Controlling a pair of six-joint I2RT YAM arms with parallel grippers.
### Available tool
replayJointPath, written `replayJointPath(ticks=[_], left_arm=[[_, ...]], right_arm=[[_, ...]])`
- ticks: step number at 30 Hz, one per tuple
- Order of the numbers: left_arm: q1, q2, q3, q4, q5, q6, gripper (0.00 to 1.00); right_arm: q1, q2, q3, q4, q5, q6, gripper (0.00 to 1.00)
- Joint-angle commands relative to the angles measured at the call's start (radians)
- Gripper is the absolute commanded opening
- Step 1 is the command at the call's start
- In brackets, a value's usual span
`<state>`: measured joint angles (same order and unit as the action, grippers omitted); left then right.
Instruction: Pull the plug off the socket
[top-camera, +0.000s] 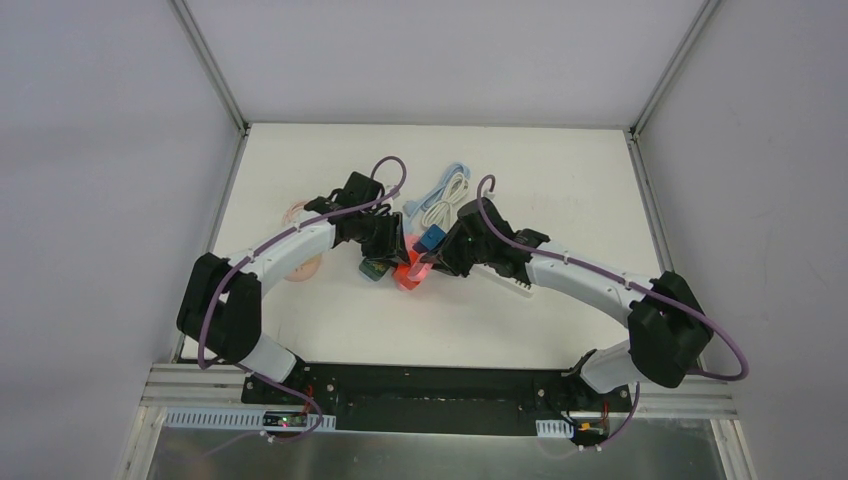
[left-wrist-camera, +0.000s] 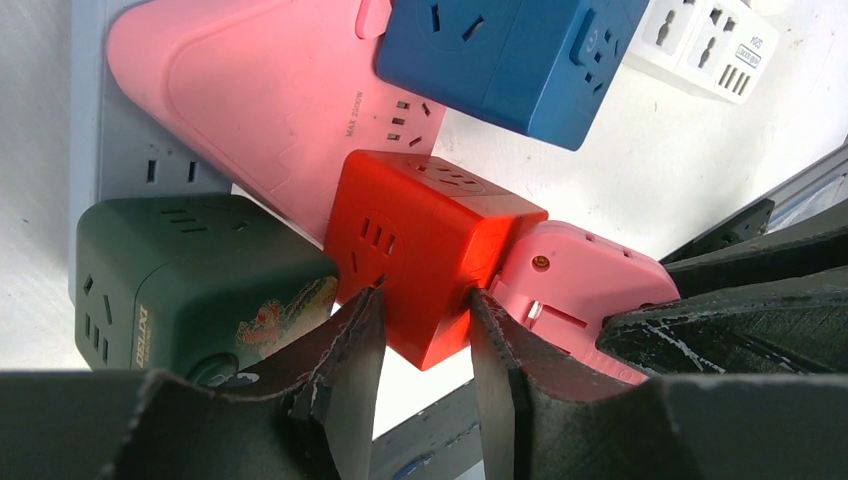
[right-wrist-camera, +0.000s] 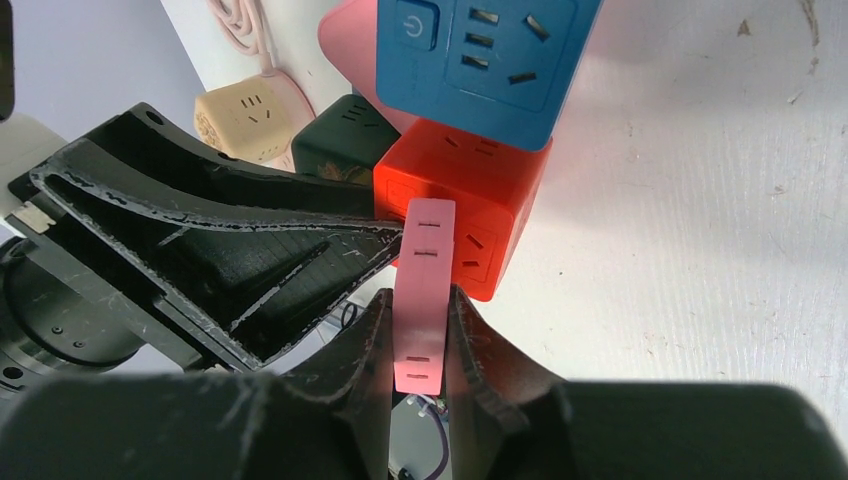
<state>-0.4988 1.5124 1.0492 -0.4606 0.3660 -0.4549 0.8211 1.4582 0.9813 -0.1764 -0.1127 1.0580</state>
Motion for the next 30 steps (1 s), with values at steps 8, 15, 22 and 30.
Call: replayJointPath(ticks=[8, 15, 22, 30], left_arm=[[-0.011, 0.061, 0.026, -0.133, -0.111, 0.051, 0.36], [-0.009, 0.051, 0.055, -0.139, -0.093, 0.05, 0.38], [-0.009, 0.032, 0.205, -0.161, 0.004, 0.071, 0.64], [-0.009, 0.022, 0.328, -0.171, 0.0, 0.07, 0.79]], right_arm=[[0.009, -0.204, 0.099, -0.035, 0.08, 0.015, 0.0], [0.008, -0.275, 0.085, -0.129, 0.189, -0.005, 0.0], [-0.074, -0.385, 0.09, -0.333, 0.334, -0.114, 0.0], [-0.495, -0.374, 0.041, -0.349, 0.088, -0.337, 0.0]])
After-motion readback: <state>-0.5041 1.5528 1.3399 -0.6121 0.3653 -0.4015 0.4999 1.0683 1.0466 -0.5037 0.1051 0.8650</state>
